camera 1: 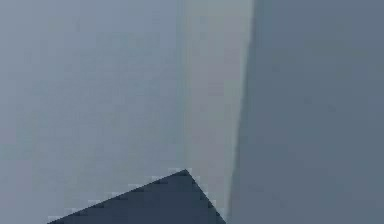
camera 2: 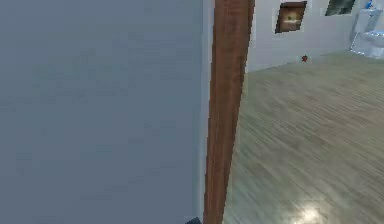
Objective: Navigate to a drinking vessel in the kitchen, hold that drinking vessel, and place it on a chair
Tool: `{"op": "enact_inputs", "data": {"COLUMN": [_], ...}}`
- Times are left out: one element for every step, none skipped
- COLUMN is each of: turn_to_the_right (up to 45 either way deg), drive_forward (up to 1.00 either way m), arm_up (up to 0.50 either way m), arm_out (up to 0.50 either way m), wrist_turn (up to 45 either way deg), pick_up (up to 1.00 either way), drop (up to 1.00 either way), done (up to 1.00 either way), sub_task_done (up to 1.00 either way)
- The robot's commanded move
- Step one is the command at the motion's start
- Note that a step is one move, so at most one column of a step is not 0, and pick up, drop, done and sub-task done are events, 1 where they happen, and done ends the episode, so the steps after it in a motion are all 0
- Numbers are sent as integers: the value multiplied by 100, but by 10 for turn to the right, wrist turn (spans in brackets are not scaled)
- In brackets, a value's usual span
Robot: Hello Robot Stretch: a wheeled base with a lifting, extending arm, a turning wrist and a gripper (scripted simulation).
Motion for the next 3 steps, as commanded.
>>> {"op": "enact_inputs", "data": {"turn_to_the_right": [450, 210, 0], "drive_forward": [0, 0, 5], "arm_up": [0, 0, 0], "arm_out": [0, 0, 0], "wrist_turn": [0, 0, 0], "pick_up": [0, 0, 0], "drop": [0, 0, 0], "done": [0, 0, 0], "sub_task_done": [0, 0, 0]}}
